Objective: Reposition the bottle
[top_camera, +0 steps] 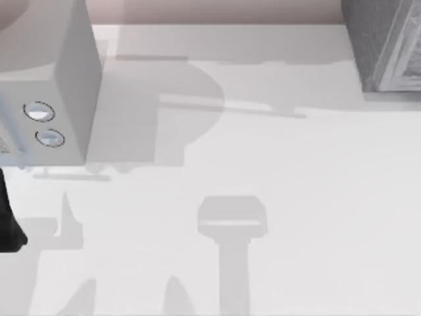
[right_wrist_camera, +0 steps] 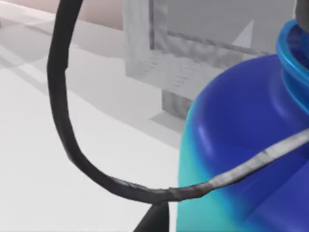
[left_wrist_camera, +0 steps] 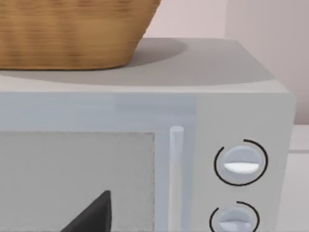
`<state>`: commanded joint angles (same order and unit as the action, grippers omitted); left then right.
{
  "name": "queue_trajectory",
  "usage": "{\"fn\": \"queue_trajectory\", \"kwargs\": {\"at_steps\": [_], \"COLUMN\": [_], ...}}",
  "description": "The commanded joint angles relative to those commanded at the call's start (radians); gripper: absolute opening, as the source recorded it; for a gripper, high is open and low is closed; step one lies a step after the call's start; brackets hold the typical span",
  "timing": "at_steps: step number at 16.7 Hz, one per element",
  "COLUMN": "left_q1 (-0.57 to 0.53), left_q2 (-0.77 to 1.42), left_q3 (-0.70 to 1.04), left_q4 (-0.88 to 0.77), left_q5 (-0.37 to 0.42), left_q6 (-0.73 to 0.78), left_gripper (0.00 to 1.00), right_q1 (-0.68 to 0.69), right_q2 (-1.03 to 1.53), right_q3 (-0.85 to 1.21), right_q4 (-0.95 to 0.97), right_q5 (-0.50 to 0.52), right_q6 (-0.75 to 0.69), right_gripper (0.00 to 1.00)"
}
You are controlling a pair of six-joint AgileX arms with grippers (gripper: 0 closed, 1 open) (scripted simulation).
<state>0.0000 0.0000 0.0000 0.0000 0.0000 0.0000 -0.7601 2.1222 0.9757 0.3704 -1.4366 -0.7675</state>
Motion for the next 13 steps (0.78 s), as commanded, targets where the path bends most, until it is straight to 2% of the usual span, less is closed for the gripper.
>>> {"fn": "queue_trajectory", "kwargs": {"at_steps": [5,13], "left_q1": [0.0,0.0], "left_q2": [0.0,0.0], "left_q3": [0.0,0.0], "left_q4": [0.0,0.0], "left_q5": [0.0,0.0], "left_q6": [0.0,0.0], "left_gripper": [1.0,1.0], "right_q1": [0.016,0.103], "right_q2": [0.03,0.158], "right_q3": [-0.006,-0.035], "right_q4": [0.065,0.491], "right_q5": [0.011,0.092], "right_q6": [0.05,0.331], "right_gripper": [0.0,0.0]}}
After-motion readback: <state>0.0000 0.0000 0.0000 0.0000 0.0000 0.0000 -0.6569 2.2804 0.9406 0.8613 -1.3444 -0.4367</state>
